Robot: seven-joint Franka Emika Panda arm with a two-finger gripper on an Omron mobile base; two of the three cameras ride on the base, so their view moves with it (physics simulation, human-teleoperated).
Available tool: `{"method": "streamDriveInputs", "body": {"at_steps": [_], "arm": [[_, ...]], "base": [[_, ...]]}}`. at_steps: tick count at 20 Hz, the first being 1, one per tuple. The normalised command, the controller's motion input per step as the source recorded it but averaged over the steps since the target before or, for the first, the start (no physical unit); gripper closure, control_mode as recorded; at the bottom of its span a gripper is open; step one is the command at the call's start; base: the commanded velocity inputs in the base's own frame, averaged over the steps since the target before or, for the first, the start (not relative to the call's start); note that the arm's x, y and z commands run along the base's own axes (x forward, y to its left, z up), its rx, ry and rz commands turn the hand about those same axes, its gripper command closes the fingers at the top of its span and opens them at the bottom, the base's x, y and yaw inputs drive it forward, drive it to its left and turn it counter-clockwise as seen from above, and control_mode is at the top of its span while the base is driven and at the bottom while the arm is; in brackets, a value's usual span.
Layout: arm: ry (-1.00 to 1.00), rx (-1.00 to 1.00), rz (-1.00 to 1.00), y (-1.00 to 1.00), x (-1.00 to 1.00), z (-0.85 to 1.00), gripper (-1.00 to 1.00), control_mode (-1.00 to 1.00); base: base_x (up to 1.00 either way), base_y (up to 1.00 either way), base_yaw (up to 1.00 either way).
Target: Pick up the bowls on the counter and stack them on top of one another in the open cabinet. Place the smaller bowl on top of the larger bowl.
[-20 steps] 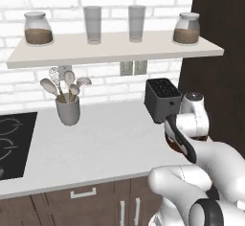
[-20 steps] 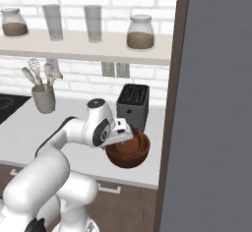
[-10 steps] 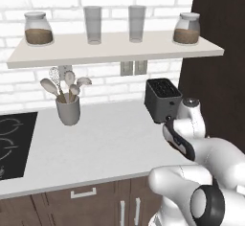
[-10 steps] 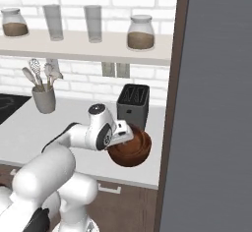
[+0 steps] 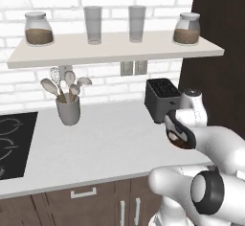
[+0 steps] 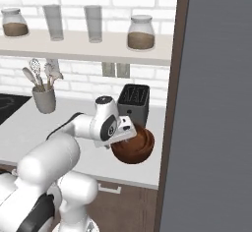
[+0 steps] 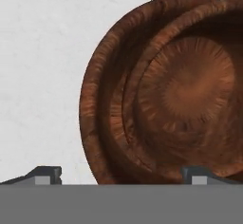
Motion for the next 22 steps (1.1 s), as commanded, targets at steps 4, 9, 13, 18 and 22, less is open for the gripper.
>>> {"method": "streamDriveInputs", "body": {"at_steps": [4, 9, 13, 18, 22], "arm": [[0.00, 0.00, 0.03, 0.06, -0.60, -0.07, -1.00, -1.00], [0.07, -0.04, 0.06, 0.03, -0.03, -0.44, -1.00, -1.00], [0.06, -0.03, 0.05, 0.00, 0.37, -0.31, -1.00, -1.00], [0.01, 0.00, 0.04, -0.02, 0.10, -0.13, 1.00, -1.00], [0.00, -0.01, 0.02, 0.00, 0.00, -0.09, 1.00, -1.00]], "base": [[0.00, 0.00, 0.00], [0.00, 0.00, 0.00], [0.00, 0.00, 0.00], [0.00, 0.00, 0.00], [0.00, 0.00, 0.00]]}}
